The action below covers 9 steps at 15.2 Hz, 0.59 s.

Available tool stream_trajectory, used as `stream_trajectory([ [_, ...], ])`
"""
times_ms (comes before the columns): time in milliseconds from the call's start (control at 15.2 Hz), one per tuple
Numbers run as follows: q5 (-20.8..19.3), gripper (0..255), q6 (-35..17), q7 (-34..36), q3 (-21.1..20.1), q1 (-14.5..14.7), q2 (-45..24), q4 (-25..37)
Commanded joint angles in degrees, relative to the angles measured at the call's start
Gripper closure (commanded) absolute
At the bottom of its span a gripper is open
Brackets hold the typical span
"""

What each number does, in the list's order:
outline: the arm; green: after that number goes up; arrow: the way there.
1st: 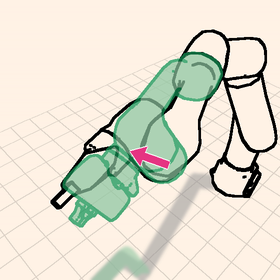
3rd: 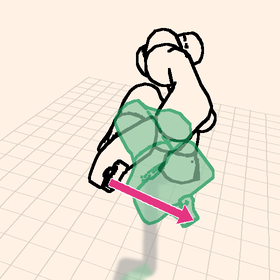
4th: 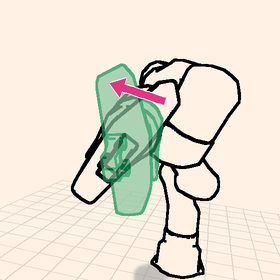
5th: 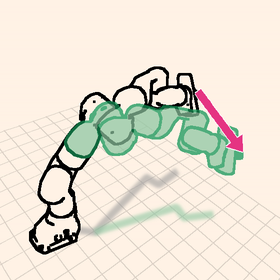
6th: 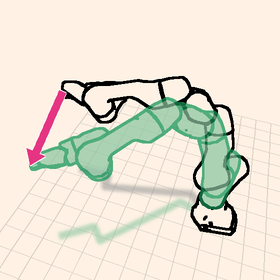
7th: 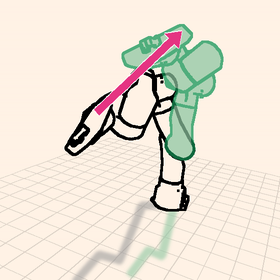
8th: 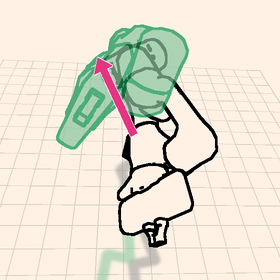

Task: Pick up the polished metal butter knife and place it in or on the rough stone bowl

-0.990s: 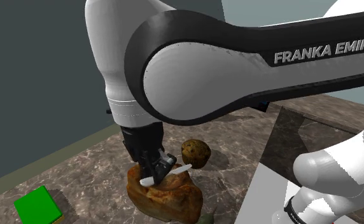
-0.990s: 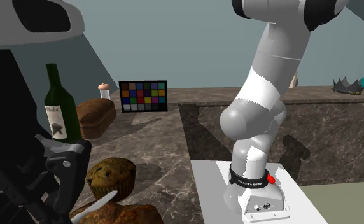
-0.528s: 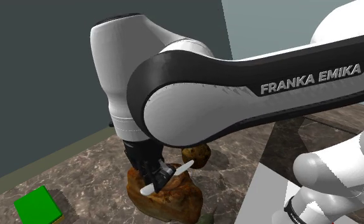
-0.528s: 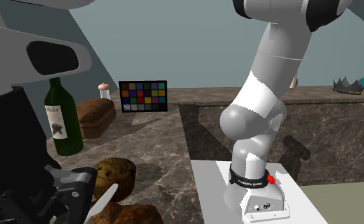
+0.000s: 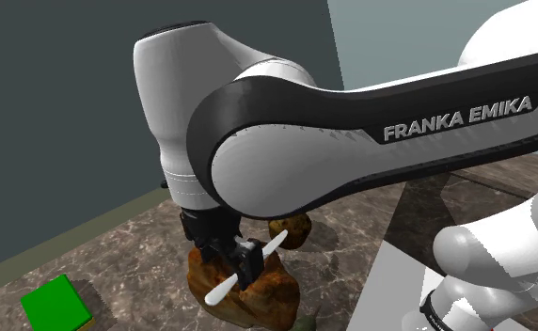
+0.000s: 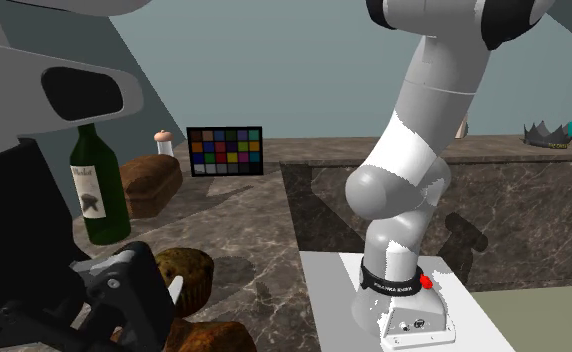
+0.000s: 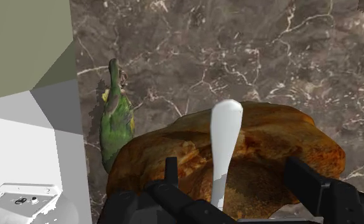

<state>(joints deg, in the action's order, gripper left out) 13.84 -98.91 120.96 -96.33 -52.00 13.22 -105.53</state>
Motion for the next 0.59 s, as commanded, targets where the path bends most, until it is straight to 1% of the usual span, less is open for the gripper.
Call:
stream_trajectory([
  [0, 0.0, 0, 0.0, 0.0, 0.0, 0.0, 0.0, 0.0],
  [132, 0.0, 0, 0.0, 0.0, 0.0, 0.0, 0.0, 0.0],
  [264, 0.03, 0, 3.91, -0.01, -0.67, -1.62, 0.29, 4.2],
  [396, 0.5, 0, 7.57, -0.31, -1.85, -3.97, 1.01, 8.33],
  [528, 0.45, 0, 7.56, -0.27, -1.91, -3.99, 0.96, 8.33],
])
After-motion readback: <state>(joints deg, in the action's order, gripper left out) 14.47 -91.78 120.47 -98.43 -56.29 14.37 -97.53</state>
